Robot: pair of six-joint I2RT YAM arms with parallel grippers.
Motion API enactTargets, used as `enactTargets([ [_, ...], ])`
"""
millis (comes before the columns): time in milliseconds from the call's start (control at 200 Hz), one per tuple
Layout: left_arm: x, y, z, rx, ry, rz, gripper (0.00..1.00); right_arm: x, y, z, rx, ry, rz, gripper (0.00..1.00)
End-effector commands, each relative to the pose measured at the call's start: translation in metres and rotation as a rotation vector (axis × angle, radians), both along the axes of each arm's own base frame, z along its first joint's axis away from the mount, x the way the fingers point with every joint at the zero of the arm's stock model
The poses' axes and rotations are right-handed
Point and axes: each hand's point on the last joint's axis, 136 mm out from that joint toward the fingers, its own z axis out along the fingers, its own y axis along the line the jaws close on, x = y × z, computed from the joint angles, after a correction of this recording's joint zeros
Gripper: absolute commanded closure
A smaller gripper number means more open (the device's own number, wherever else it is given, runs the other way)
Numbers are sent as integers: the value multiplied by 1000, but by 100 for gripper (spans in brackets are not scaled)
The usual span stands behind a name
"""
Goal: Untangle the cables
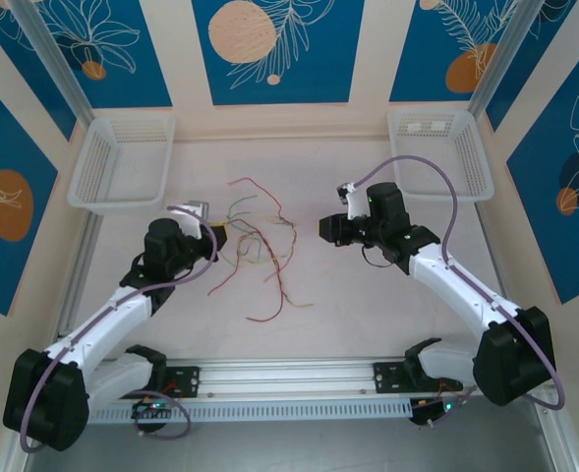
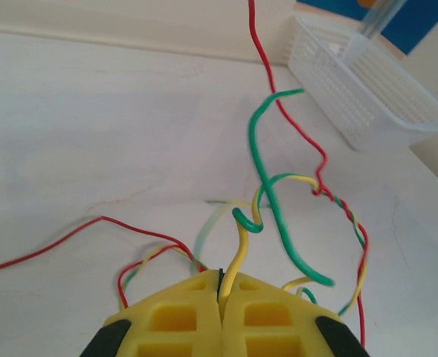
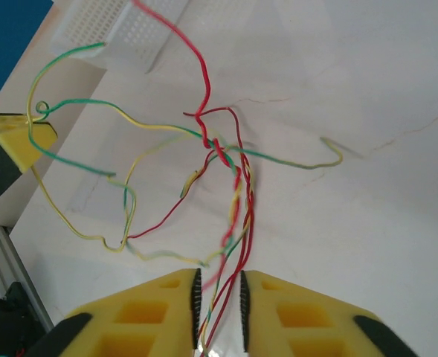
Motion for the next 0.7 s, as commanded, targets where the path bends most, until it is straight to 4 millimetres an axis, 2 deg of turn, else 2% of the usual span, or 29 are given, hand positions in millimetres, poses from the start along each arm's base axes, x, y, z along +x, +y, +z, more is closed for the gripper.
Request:
enactTargets([
  [0,-6,-18,20,6,-53,-122,100,2,16,23,37,-60,50,71],
  [90,-12,-27,25,2,-74,-188,100,5,20,30,39,-91,60,66],
  [220,-23,-41,33,5,-101,-289,100,-4,39,42,82,-152,183,57],
  [330,-26,-46,38,3,-116,-310,100,-3,53,38,68,-138,251,53],
  [410,-28,-49,43,-6,-130,-321,100,7,57,30,55,-129,241,51],
  [495,-30,-53,45,-12,-141,-332,100,14,62,24,58,-118,251,52],
  [555,-31,-54,46,-12,-140,-339,100,15,66,24,74,-112,275,58],
  [695,-35,-58,50,-18,-149,-358,100,19,75,22,101,-100,301,63],
])
